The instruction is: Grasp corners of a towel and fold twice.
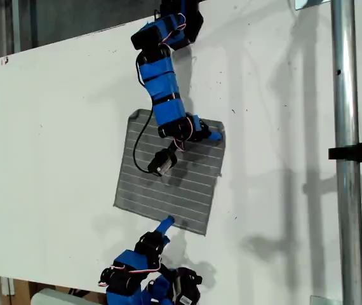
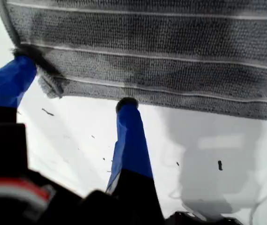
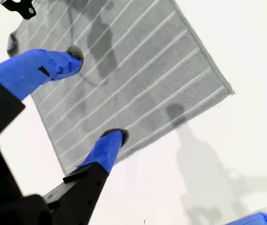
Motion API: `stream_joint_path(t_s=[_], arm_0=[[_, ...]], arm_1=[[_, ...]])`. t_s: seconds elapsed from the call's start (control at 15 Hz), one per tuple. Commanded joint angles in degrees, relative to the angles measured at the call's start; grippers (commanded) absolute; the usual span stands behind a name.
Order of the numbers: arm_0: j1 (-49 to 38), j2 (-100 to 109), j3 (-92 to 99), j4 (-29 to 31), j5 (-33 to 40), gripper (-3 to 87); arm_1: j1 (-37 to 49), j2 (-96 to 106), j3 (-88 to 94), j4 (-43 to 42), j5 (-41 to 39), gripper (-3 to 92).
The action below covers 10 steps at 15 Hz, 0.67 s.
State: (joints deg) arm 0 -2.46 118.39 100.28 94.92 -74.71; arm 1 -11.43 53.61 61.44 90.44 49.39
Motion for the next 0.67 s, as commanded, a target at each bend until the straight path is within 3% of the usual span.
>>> stream_joint_path(t_s=[0.0,0.13,0.2,0.33,0.6], arm_0=[[-1.05,1.93,0.18,0.00,-0.09,27.8],[-1.05,2.55,1.41,-0.09,-0.62,28.0],[-1.05,2.90,1.85,-0.26,-0.70,27.9],[-1.23,3.34,2.72,-0.62,-0.79,27.8],[-0.35,3.08,5.27,-5.19,-1.41,26.6]], arm_1=[[-0.44,-1.85,-1.49,-2.64,3.52,33.4],[0.97,-5.36,-1.76,-2.72,4.13,25.8],[1.49,-5.71,-1.76,-2.81,4.22,5.6],[2.02,-5.80,-1.58,-2.99,4.04,-0.2],[1.93,-5.54,-1.32,-3.16,3.96,-0.2]])
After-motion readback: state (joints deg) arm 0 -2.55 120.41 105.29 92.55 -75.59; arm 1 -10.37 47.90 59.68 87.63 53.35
